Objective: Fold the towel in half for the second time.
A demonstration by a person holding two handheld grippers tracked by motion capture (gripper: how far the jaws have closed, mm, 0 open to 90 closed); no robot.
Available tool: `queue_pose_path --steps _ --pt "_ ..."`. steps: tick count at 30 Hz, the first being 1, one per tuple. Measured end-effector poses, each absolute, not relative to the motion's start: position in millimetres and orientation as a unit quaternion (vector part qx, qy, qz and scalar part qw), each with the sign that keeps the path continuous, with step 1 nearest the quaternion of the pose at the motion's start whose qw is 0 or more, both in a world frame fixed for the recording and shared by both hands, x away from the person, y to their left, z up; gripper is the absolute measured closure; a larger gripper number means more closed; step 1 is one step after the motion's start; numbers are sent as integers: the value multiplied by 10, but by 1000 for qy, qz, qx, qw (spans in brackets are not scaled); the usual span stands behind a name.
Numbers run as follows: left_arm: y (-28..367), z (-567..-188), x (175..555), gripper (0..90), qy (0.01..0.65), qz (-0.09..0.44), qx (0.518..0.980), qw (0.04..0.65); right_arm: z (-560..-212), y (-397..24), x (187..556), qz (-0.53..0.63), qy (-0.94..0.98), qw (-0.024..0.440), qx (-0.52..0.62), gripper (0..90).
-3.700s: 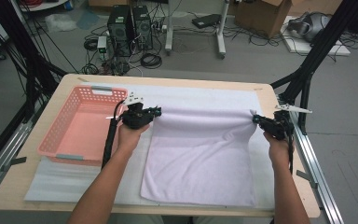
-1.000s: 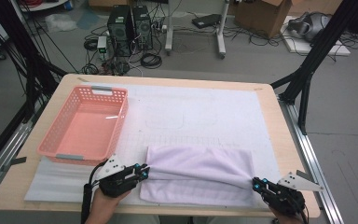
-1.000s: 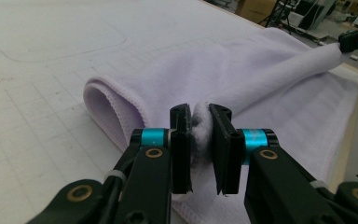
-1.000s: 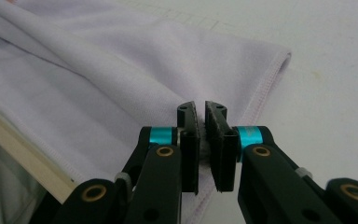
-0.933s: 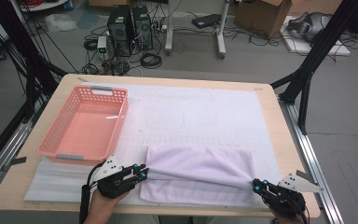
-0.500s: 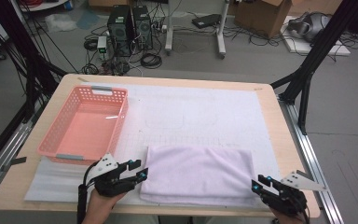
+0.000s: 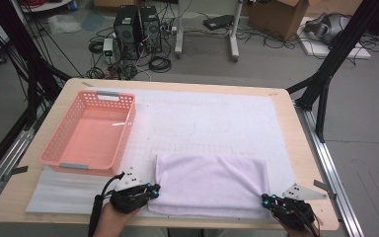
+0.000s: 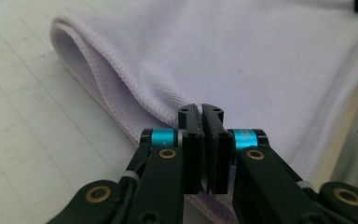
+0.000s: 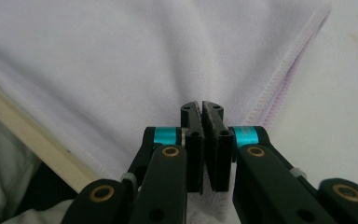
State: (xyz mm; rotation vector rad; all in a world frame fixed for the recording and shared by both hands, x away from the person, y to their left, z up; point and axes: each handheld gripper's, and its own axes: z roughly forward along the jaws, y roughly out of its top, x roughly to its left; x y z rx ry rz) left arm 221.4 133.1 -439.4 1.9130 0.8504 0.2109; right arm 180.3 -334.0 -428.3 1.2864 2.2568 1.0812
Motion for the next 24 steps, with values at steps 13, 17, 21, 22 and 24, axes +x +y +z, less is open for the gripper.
queue_pose_path --steps 13,17,21,22,24 --pt "1472 -4370 2052 837 357 59 780 511 -4180 -3306 1584 364 798 142 460 792" --pt "1431 -4314 2117 582 367 100 758 530 -4140 -3381 1636 394 763 176 481 619" --pt "1390 -4235 2291 522 371 113 743 546 -4066 -3464 1782 418 732 201 499 595" --pt "1362 -4227 2365 523 375 117 742 543 -4079 -3458 1844 413 733 204 500 595" --pt "1325 -4225 2480 522 378 119 743 540 -4125 -3420 1985 400 738 204 504 595"
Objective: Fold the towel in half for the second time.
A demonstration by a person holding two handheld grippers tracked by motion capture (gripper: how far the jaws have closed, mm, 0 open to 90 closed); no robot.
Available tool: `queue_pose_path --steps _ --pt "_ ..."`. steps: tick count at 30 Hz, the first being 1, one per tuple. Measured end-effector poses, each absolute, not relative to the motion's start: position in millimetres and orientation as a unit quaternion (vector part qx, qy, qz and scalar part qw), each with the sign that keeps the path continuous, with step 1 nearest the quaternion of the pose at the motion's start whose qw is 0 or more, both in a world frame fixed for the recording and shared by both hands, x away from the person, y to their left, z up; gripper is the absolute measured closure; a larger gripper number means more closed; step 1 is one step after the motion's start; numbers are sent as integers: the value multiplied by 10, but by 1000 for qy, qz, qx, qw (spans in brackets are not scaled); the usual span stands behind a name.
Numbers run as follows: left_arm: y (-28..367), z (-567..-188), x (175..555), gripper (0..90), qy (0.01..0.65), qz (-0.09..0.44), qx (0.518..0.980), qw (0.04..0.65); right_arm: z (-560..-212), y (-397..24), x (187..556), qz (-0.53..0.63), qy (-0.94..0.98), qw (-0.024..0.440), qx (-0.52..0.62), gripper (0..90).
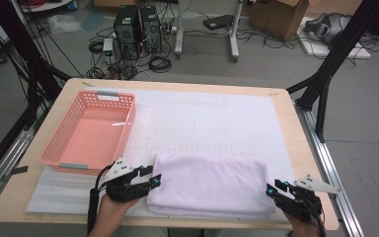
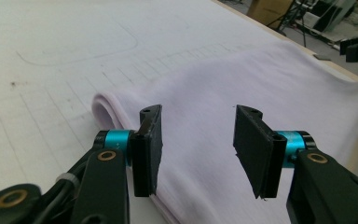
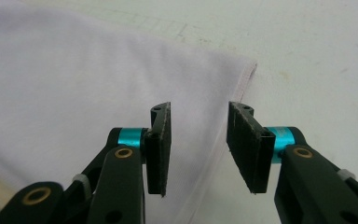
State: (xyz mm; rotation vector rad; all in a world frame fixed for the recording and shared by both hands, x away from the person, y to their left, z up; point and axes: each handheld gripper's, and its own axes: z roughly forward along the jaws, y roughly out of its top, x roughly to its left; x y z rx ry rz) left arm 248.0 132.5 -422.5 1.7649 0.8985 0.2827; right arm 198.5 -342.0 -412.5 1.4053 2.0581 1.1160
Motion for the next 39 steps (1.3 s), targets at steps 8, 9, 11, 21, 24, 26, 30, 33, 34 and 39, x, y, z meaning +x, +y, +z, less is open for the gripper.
queue_pose_path --steps 8,9,11,21,24,26,30,33,34,39 --pt "1234 -4258 2803 525 398 126 741 526 -4203 -3281 2478 375 744 219 508 487" --pt "1230 -4263 2840 502 402 122 739 527 -4205 -3283 2510 372 747 217 506 469" --pt "1206 -4283 2930 471 408 124 746 512 -4215 -3295 2597 368 753 210 504 434" --pt "1145 -4477 3216 417 439 108 763 461 -4413 -3476 2961 357 762 155 518 365" --pt "1115 -4524 3228 471 426 101 779 450 -4445 -3474 2981 366 762 152 512 529" --pt "1106 -4521 3214 706 409 95 787 452 -4448 -3486 2973 382 765 130 503 764" --pt "1169 -4404 3171 818 428 127 762 468 -4383 -3502 2931 394 767 148 484 828" --pt "1147 -4269 3145 825 418 163 748 489 -4253 -3544 2880 427 736 186 492 832" --pt "1131 -4219 3155 828 416 173 743 495 -4210 -3536 2882 428 731 202 492 832" --pt "1078 -4097 3368 828 414 204 732 500 -4098 -3513 3046 416 728 240 490 829"
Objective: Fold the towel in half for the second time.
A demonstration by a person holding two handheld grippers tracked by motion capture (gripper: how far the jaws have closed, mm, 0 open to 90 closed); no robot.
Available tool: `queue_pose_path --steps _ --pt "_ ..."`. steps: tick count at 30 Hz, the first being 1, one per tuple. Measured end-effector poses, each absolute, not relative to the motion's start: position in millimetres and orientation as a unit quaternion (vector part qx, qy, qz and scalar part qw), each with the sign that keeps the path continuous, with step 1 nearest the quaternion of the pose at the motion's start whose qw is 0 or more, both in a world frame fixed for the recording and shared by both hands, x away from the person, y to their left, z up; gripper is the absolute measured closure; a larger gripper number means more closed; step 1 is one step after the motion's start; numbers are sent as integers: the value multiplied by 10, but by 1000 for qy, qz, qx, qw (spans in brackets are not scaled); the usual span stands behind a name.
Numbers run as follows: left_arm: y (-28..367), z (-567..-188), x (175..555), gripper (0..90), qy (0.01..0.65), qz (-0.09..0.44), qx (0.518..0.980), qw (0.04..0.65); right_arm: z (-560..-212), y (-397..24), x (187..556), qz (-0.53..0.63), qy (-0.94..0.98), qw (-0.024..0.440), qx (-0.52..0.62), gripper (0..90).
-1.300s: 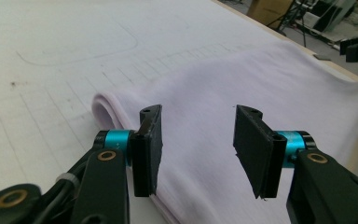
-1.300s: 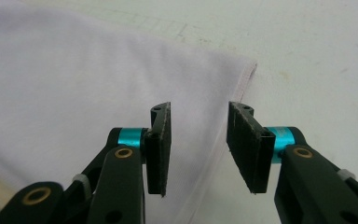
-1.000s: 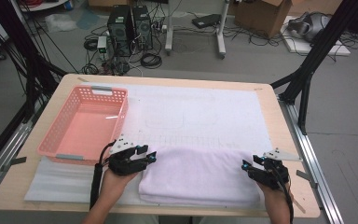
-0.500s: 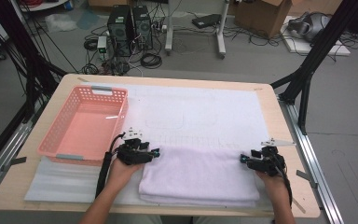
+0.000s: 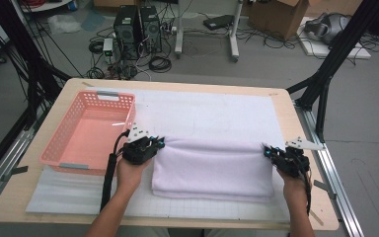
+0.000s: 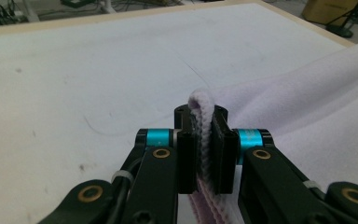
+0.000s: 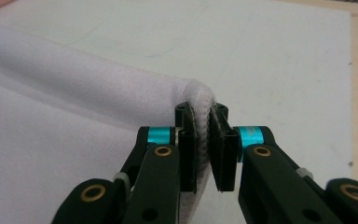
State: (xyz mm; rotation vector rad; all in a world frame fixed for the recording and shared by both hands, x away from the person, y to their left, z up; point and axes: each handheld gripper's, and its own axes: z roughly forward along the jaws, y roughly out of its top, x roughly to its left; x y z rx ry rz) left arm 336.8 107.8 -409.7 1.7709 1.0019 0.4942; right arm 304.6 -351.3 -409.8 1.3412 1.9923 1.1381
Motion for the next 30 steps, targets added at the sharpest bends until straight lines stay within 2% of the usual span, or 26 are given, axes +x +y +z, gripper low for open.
queue_pose_path --steps 11,12,13,14,15,16,21,26,29,30 --pt "1071 -4196 3816 820 472 203 701 495 -4019 -3355 3610 388 720 260 513 823" --pt "1064 -4211 3830 794 481 201 693 498 -4019 -3342 3634 388 719 258 516 806" --pt "1055 -4219 3832 708 485 203 691 497 -4026 -3320 3670 385 720 257 517 740" --pt "1054 -4217 3828 591 483 200 692 498 -4041 -3311 3696 385 722 249 518 622" --pt "1057 -4209 3817 515 480 195 693 502 -4051 -3309 3711 383 724 243 520 546" --pt "1067 -4193 3802 490 475 192 697 502 -4053 -3319 3709 382 725 243 519 521" --pt "1110 -4122 3676 438 451 174 703 522 -4043 -3401 3580 405 715 231 522 524" --pt "1090 -4146 3529 314 435 147 718 523 -4038 -3451 3374 418 716 222 513 528" --pt "1109 -4162 3430 333 421 137 727 524 -4063 -3475 3250 417 721 213 511 528" --pt "1120 -4170 3382 366 425 133 729 520 -4076 -3487 3202 416 721 213 511 528"
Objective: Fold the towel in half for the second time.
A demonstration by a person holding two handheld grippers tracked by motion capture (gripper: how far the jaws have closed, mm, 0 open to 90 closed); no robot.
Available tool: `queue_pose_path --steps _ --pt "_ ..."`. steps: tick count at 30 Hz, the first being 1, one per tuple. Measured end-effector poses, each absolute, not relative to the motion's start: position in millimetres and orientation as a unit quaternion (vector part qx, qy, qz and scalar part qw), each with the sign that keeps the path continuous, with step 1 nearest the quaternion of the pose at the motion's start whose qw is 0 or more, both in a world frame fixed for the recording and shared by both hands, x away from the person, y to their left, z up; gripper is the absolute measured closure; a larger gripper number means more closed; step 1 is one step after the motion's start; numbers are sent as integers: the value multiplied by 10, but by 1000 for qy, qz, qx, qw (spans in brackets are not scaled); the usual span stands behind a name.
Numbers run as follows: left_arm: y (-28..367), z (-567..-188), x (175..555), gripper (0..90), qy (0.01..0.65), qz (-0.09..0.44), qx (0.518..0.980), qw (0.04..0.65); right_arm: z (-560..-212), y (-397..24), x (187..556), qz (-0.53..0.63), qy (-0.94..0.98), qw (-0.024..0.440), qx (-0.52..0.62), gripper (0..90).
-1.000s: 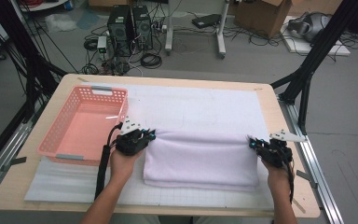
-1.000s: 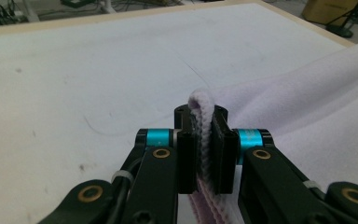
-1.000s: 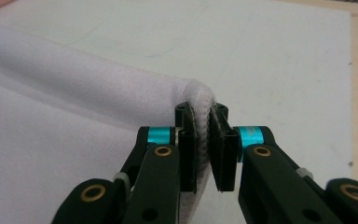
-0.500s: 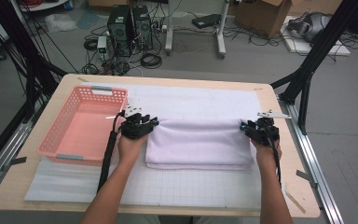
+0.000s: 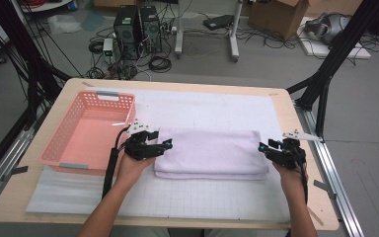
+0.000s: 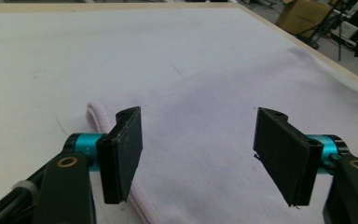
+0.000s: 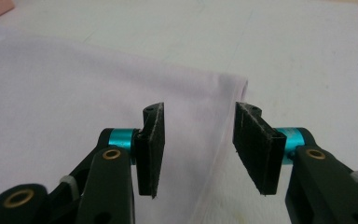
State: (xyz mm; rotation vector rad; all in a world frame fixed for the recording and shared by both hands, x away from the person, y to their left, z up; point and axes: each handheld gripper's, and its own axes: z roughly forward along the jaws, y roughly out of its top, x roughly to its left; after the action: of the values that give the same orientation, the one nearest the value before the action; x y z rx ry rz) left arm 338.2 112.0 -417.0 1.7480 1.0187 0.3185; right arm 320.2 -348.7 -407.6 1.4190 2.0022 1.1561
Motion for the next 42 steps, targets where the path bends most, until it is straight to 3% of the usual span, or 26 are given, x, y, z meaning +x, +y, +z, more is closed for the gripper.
queue_pose_path --steps 7,13,19,23,25,27,33,39,40,42 --pt "1263 -4321 3094 474 416 143 731 522 -4238 -3539 2837 419 728 187 509 527" --pt "1291 -4447 2957 487 413 133 749 501 -4315 -3527 2668 415 732 181 509 546" --pt "1273 -4506 2877 601 404 121 775 470 -4362 -3550 2655 409 729 162 525 671" --pt "1269 -4510 2879 696 402 113 784 459 -4414 -3533 2654 402 739 146 521 853" --pt "1275 -4500 2869 821 398 114 785 460 -4410 -3534 2649 402 741 147 518 869" --pt "1296 -4481 2854 855 400 112 778 471 -4400 -3547 2631 406 736 151 520 873" --pt "1416 -4341 2760 863 401 99 755 510 -4263 -3612 2522 434 720 158 517 875" --pt "1438 -4354 2640 854 397 101 760 504 -4243 -3633 2417 429 723 150 520 872" --pt "1424 -4378 2641 813 398 108 762 499 -4276 -3625 2430 422 728 145 520 833" --pt "1398 -4416 2673 616 412 107 759 493 -4334 -3601 2458 398 732 154 532 628"
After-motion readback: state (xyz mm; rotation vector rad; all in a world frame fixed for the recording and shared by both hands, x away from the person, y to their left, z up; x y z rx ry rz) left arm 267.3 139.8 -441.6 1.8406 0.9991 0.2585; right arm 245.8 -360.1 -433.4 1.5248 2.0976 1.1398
